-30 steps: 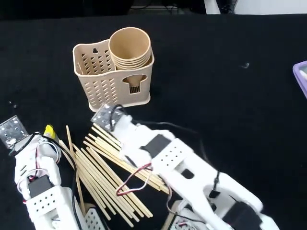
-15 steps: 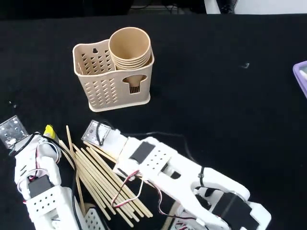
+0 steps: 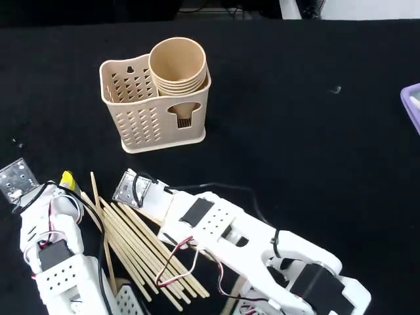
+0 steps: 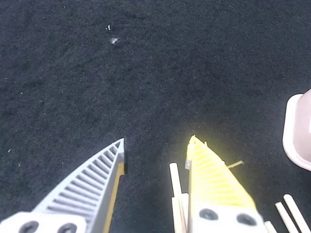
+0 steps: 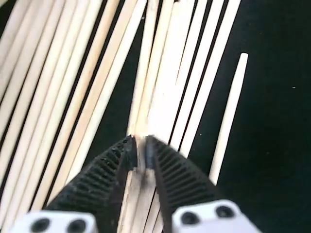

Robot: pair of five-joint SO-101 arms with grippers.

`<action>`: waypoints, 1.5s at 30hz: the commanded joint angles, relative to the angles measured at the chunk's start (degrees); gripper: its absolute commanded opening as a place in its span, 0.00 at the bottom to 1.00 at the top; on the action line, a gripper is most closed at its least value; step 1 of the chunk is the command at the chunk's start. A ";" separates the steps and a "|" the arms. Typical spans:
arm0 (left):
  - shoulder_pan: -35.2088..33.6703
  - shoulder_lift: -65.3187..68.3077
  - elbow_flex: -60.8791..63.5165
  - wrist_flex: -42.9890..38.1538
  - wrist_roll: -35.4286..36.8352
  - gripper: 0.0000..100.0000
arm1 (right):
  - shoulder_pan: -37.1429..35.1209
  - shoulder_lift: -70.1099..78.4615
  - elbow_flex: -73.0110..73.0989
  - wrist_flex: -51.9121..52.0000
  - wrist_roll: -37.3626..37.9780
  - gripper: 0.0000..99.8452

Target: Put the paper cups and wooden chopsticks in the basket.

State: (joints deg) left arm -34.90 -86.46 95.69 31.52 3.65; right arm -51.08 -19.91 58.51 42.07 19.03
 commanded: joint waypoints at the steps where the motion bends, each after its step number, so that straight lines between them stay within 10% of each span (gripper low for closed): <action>1: -0.57 -0.70 -1.80 -1.23 -0.09 0.21 | 0.79 -0.48 -0.92 1.58 0.26 0.03; 9: -0.57 -0.70 -1.80 -1.23 -0.09 0.21 | 0.35 -0.04 -1.71 4.22 0.09 0.22; 27: -0.66 -0.70 -1.80 -1.14 -0.09 0.21 | -0.62 6.02 -7.25 6.77 0.18 0.01; 45: -0.57 -0.70 -1.80 -1.23 -0.09 0.21 | 15.91 -17.10 -1.98 16.79 10.20 0.01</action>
State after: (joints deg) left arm -34.90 -86.46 95.69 31.52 3.65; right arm -36.31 -34.24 54.64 61.41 28.53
